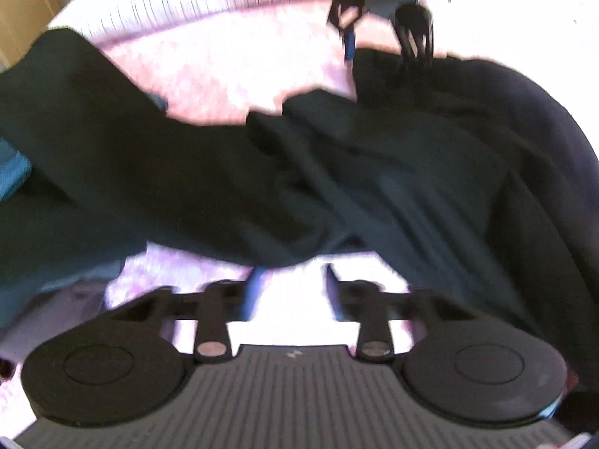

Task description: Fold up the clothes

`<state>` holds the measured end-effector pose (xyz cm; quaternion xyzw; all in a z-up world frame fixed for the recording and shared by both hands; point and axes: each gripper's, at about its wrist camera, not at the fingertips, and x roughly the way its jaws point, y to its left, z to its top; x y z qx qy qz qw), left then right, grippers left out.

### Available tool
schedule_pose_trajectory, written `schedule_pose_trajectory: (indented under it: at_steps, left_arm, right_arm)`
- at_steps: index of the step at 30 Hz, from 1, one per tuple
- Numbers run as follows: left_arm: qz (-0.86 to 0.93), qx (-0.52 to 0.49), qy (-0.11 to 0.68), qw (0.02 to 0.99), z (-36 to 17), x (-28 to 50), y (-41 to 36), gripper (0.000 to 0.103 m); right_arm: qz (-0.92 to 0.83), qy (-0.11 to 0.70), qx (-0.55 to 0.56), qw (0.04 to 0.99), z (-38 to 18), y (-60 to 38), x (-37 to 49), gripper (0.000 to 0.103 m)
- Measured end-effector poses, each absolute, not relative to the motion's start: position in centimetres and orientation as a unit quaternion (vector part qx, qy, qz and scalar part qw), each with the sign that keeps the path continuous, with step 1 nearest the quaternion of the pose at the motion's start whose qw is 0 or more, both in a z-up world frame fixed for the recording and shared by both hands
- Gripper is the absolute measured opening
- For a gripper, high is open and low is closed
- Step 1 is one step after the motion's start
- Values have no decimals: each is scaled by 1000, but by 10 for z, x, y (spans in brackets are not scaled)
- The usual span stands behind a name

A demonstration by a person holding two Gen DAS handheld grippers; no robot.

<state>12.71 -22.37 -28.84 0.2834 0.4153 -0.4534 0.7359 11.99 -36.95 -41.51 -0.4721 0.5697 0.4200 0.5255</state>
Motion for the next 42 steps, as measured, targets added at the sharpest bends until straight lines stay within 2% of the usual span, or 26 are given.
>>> schedule_pose_trajectory:
  at_steps: [1,2,4,5,6,9,11,14,16,25,34,37,38,40,41,42]
  left_arm:
    - [-459,281,409,737,-288,128,-228,40]
    - [-463,282,402,738,-287,128,-235,41]
    - [-475,286,387,737,-285,127,-248,45]
    - [-481,286,380,737,-283,128,-256,51]
    - [-488,286,373,736,-282,129,-264,59]
    - [-514,279,364,725,-279,132,-290,73]
    - [-527,280,376,709,-285,135,-309,77]
    - [-546,281,391,685,-293,139,-337,77]
    - [-566,294,372,674,-293,131,-350,77]
    - [-715,380,240,535,-272,55,-413,77]
    - [-757,425,283,408,-295,-22,-479,77]
    - [-753,482,253,370,-311,-54,-485,77]
    - [-746,505,241,360,-318,-64,-486,76]
    - [-721,552,226,352,-333,-79,-484,54]
    - [-711,564,221,356,-336,-83,-482,35]
    - [-706,565,227,362,-335,-85,-480,30]
  right_arm:
    - [416,577,-465,527,-419,-369,121,77]
    - [405,587,-453,535,-420,-369,123,72]
    - [378,591,-444,557,-414,-369,122,49]
    - [364,588,-443,571,-408,-370,120,18]
    - [350,586,-442,582,-400,-372,115,12]
    - [326,585,-435,602,-369,-385,68,8]
    - [309,584,-430,615,-348,-395,37,8]
    - [284,581,-423,635,-316,-408,-11,6]
    - [260,589,-412,645,-299,-421,-52,6]
    - [123,668,-338,652,-274,-467,-243,5]
    - [62,677,-276,679,-275,-482,-358,5]
    - [55,675,-266,686,-259,-506,-389,5]
    - [53,675,-263,687,-256,-511,-398,5]
    - [47,676,-257,689,-254,-523,-419,5]
    - [39,678,-253,690,-254,-528,-428,5]
    - [32,680,-244,690,-250,-536,-436,5]
